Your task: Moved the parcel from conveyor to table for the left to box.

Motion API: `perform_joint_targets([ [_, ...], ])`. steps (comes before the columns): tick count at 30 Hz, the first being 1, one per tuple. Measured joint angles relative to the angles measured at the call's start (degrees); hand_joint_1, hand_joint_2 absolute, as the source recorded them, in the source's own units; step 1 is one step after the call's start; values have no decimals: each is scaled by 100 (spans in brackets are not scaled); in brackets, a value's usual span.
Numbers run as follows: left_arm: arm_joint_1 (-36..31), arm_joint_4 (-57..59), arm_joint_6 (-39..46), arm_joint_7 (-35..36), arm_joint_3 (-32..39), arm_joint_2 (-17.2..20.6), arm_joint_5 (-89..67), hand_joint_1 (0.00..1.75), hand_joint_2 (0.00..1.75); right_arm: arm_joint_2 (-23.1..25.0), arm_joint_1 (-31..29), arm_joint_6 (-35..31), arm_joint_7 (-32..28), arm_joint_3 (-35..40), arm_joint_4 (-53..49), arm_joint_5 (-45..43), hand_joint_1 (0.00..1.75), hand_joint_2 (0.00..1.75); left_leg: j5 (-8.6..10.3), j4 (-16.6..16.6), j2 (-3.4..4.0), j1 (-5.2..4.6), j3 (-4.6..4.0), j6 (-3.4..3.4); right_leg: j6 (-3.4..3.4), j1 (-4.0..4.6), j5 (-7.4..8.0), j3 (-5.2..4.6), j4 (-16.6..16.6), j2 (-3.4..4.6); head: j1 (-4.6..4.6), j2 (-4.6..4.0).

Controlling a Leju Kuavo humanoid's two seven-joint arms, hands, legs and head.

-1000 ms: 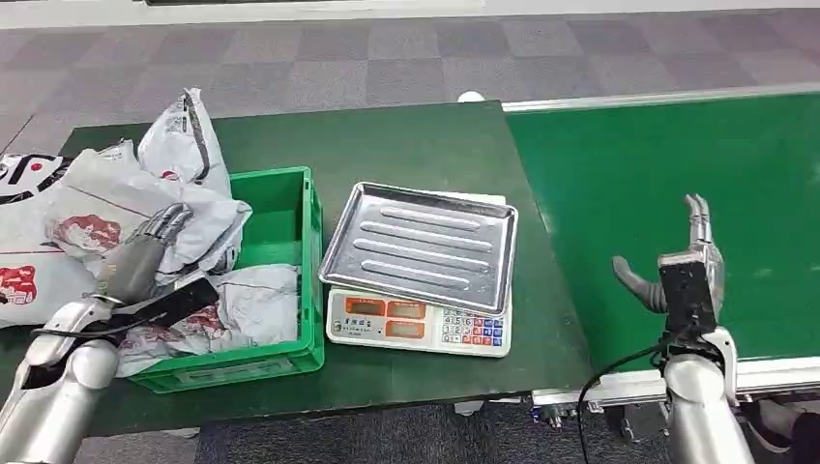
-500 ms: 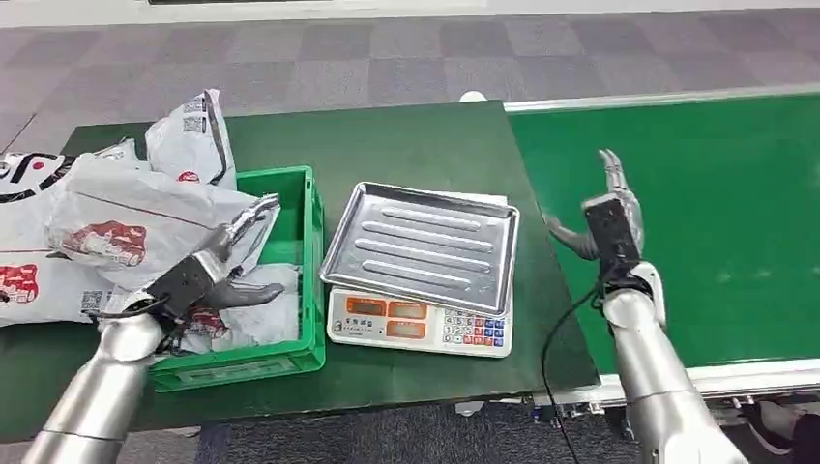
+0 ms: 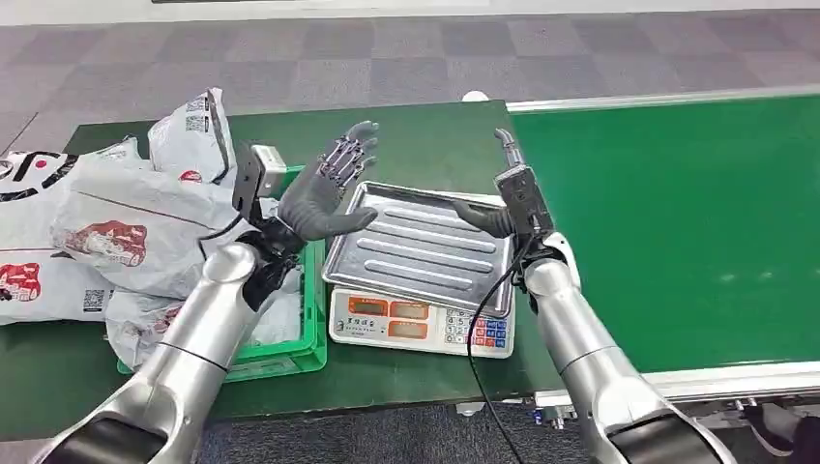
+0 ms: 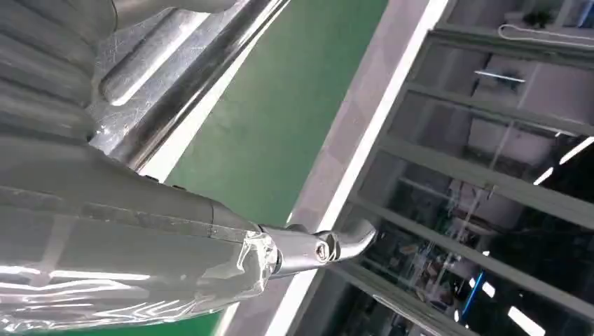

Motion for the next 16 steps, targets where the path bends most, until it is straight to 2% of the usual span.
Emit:
perform_joint_targets([
  [3, -92, 227, 131, 30, 0, -216, 133, 0, 175, 22, -16, 15, -89, 2, 81, -98, 0, 175, 0, 0, -2, 0, -2, 0, 0, 0, 0, -1, 0, 0, 0, 0],
  [4, -106, 269, 142, 33, 0, -253, 153, 0, 0, 28, -17, 22, -96, 2, 96, -109, 0, 175, -1, 0, -1, 0, -2, 0, 0, 0, 0, -1, 0, 0, 0, 0],
  [8, -181, 459, 569, 15, -11, -400, 80, 0, 0, 44, -25, 9, -184, 2, 149, -238, 0, 175, 0, 0, -2, 0, -2, 0, 0, 1, 0, -2, 0, 0, 0, 0],
  [9, -210, 517, 837, 11, -17, -460, 6, 0, 175, 63, -26, 0, -225, 2, 159, -288, 0, 175, 0, 0, -2, 0, -2, 0, 0, 2, 0, -2, 0, 0, 0, 0],
  [11, -314, 730, 1391, 65, -17, -566, 2, 0, 175, 116, -27, -15, -310, 2, 164, -417, 0, 175, 0, 0, -2, 0, -2, 0, 0, 2, 0, -2, 0, 0, 0, 0],
  [12, -371, 848, 1605, 98, -17, -623, 22, 0, 175, 138, -36, -15, -347, 2, 173, -476, 0, 0, 0, 0, -2, 0, -2, 0, 0, 2, 0, -1, 0, 0, -2, -2],
  [16, -543, 1402, 2423, -142, -17, -843, 74, 0, 175, 335, -170, -20, -597, 11, 383, -695, 0, 0, 0, 0, 1, 0, -2, 0, 0, 2, 0, -2, 1, 2, 0, -2],
])
